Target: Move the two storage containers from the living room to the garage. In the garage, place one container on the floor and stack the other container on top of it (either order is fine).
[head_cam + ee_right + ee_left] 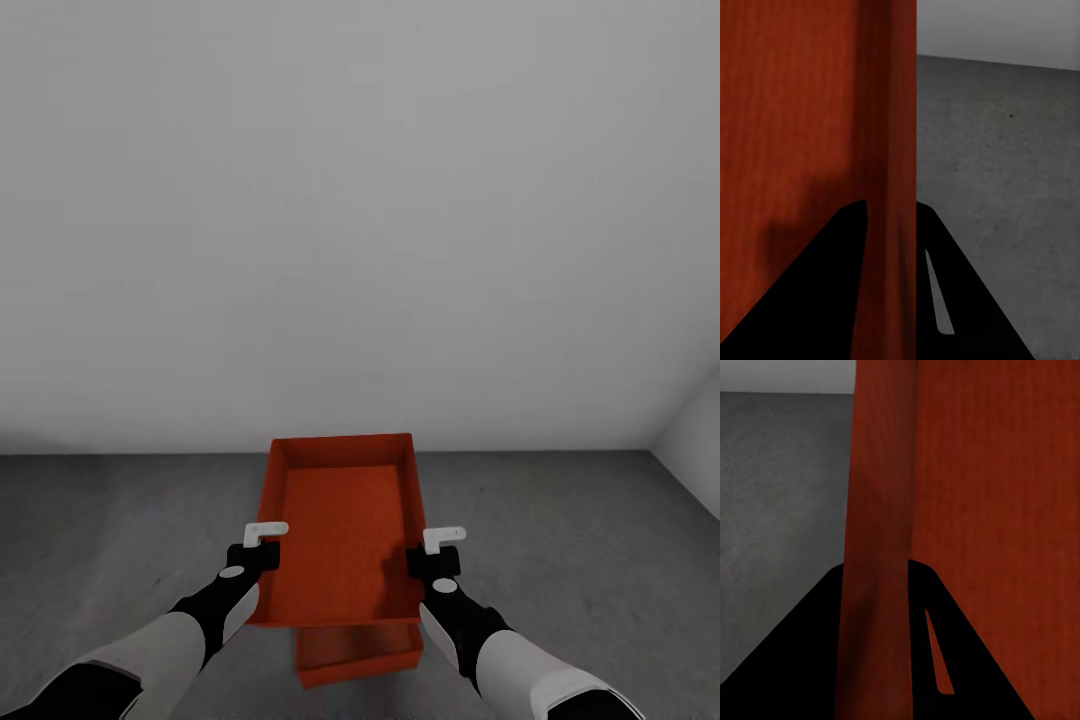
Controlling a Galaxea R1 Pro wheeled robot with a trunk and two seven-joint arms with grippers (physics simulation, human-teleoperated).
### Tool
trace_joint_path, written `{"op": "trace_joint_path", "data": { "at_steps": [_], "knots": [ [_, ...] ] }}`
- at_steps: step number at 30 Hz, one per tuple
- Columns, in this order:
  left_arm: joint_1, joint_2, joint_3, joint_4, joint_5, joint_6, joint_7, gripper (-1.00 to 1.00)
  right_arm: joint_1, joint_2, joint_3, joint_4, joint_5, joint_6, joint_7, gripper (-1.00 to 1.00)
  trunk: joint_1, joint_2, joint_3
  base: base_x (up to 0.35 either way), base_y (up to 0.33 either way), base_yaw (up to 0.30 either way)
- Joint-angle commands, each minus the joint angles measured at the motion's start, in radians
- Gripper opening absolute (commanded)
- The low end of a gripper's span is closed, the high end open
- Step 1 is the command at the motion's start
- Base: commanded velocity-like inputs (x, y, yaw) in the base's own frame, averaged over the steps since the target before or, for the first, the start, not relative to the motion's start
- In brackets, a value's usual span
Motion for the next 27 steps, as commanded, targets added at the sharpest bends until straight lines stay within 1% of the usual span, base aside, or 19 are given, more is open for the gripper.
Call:
{"op": "trace_joint_path", "data": {
  "at_steps": [1,27],
  "knots": [
    [-0.002,0.025,0.061,-0.002,0.001,-0.047,0.022,-1.0,-0.001,-0.018,-0.032,0.008,-0.018,-0.008,-0.048,-1.0,0.0,-0.002,-0.003,0.0,0.0,0.0],
    [-0.002,0.025,0.061,-0.003,0.001,-0.047,0.022,-1.0,-0.001,-0.018,-0.032,0.008,-0.018,-0.008,-0.048,-1.0,0.0,-0.002,-0.045,0.0,0.0,0.0]
  ]
}}
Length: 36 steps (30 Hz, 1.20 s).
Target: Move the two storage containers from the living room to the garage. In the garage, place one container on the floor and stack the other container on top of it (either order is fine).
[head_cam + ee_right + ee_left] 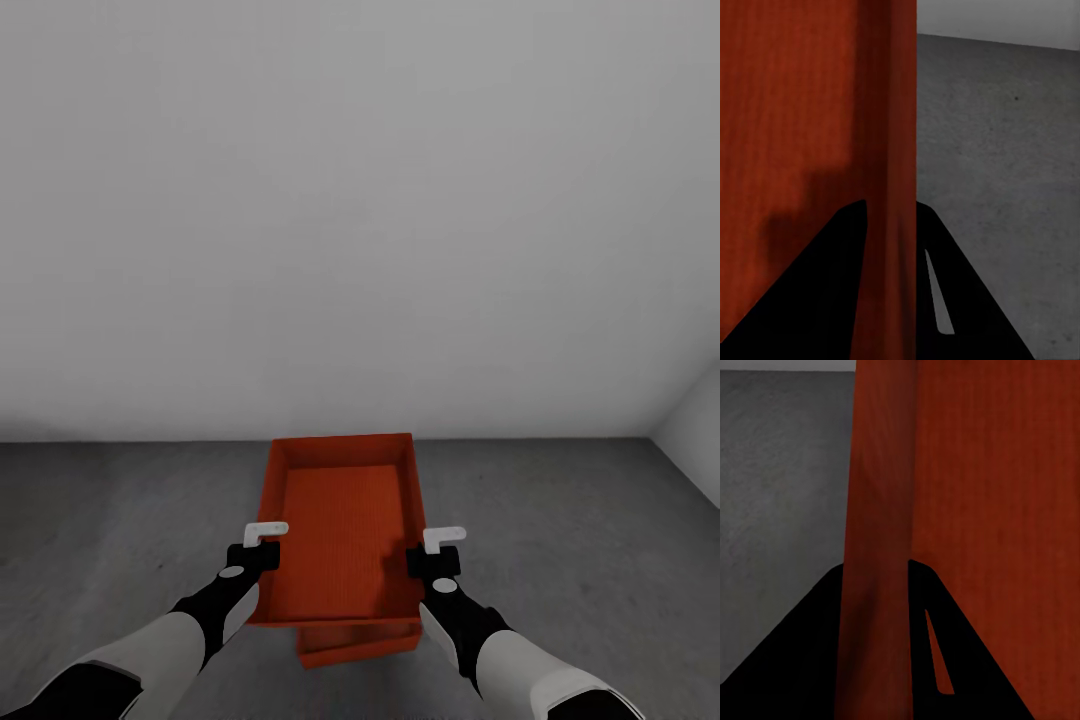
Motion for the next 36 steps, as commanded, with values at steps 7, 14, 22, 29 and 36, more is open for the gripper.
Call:
{"op": "trace_joint_path", "data": {
  "at_steps": [7,14,22,29,36],
  "knots": [
    [-0.002,0.025,0.061,-0.001,0.001,-0.046,0.022,-1.0,-0.001,-0.018,-0.033,0.009,-0.018,-0.008,-0.047,-1.0,0.0,-0.001,-0.013,0.0,0.0,0.0],
    [-0.002,0.025,0.061,-0.001,0.001,-0.046,0.022,-1.0,-0.001,-0.018,-0.033,0.009,-0.018,-0.008,-0.046,-1.0,0.0,-0.001,-0.024,0.0,0.0,0.0],
    [-0.002,0.025,0.061,-0.001,0.001,-0.046,0.022,-1.0,-0.001,-0.018,-0.033,0.009,-0.018,-0.008,-0.046,-1.0,0.0,-0.001,-0.037,0.0,0.0,0.0],
    [-0.002,0.025,0.061,-0.001,0.001,-0.046,0.022,-1.0,-0.001,-0.018,-0.033,0.009,-0.018,-0.008,-0.047,-1.0,0.0,-0.001,-0.048,0.0,0.0,0.0],
    [-0.002,0.025,0.061,-0.001,0.001,-0.046,0.022,-1.0,-0.001,-0.018,-0.033,0.009,-0.018,-0.008,-0.047,-1.0,0.0,-0.001,-0.06,0.0,0.0,0.0]
  ]
}}
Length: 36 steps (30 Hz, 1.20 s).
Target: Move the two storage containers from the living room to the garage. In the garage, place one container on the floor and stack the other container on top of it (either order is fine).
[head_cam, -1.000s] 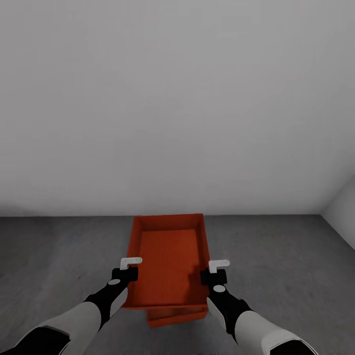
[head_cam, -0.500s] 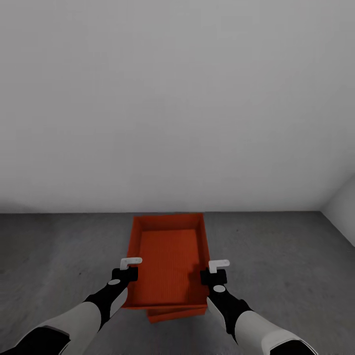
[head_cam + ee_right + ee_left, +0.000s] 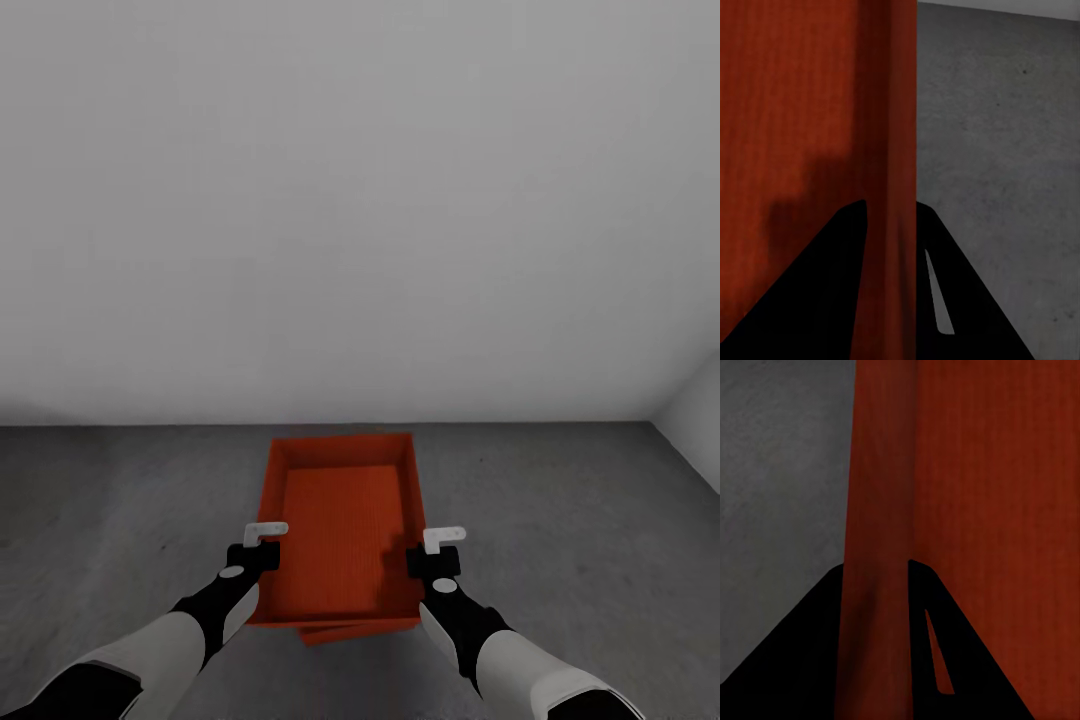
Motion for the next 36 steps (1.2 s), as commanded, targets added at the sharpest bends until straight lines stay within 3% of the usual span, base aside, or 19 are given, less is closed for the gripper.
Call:
{"op": "trace_joint_path", "data": {
  "at_steps": [1,36],
  "knots": [
    [-0.002,0.025,0.062,-0.002,-0.001,-0.045,0.022,-1.0,-0.001,-0.018,-0.033,0.008,-0.018,-0.008,-0.047,-1.0,0.0,-0.001,-0.003,0.0,0.0,0.0],
    [-0.002,0.025,0.062,-0.003,-0.001,-0.045,0.022,-1.0,-0.001,-0.018,-0.033,0.008,-0.018,-0.008,-0.047,-1.0,0.0,-0.001,-0.059,0.0,0.0,0.0]
  ]
}}
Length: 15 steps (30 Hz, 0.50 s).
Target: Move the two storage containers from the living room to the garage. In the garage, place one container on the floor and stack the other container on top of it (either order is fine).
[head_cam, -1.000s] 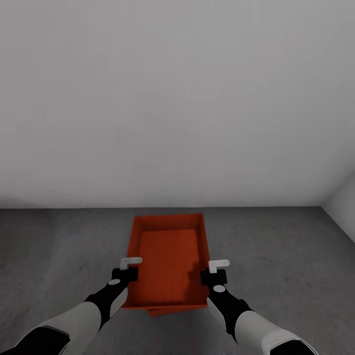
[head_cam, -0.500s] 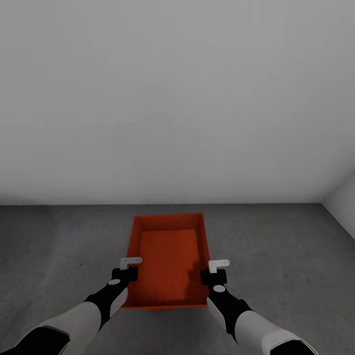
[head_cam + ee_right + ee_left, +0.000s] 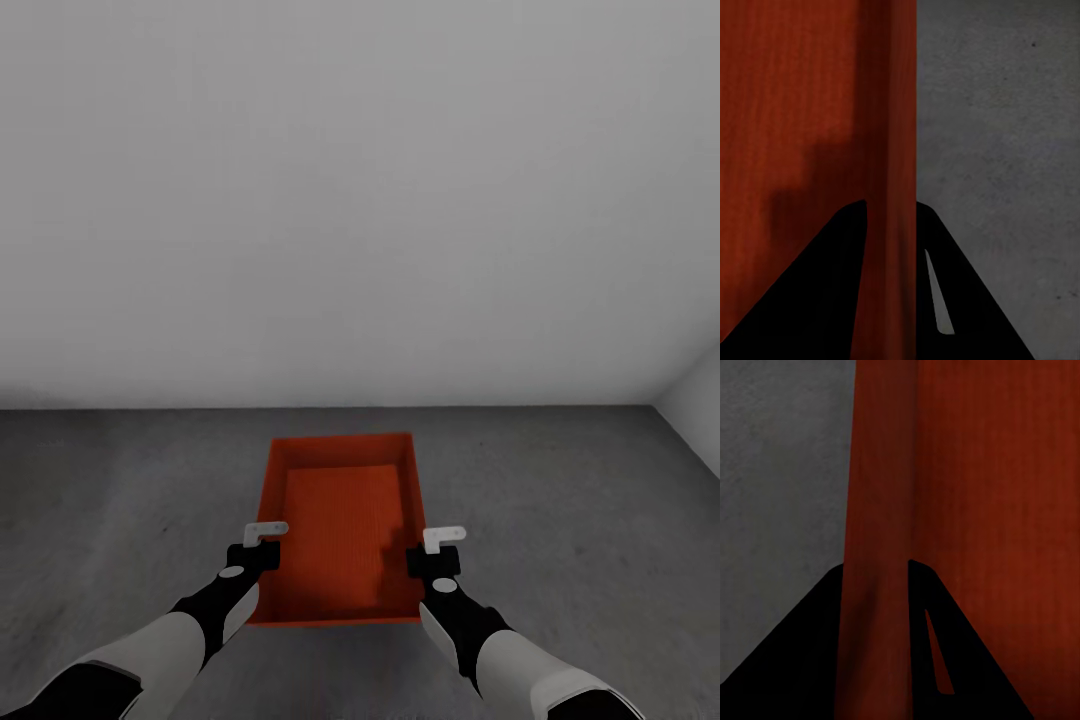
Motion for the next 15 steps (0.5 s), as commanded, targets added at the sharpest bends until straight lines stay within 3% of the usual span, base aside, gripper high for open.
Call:
{"op": "trace_joint_path", "data": {
  "at_steps": [1,15],
  "knots": [
    [-0.002,0.025,0.061,-0.002,0.0,-0.045,0.022,-1.0,-0.001,-0.018,-0.034,0.01,-0.018,-0.008,-0.046,-1.0,0.0,-0.001,-0.003,0.0,0.0,0.0],
    [-0.002,0.025,0.061,-0.002,0.0,-0.045,0.022,-1.0,-0.001,-0.018,-0.034,0.01,-0.018,-0.008,-0.046,-1.0,0.0,-0.001,-0.025,0.0,0.0,0.0]
  ]
}}
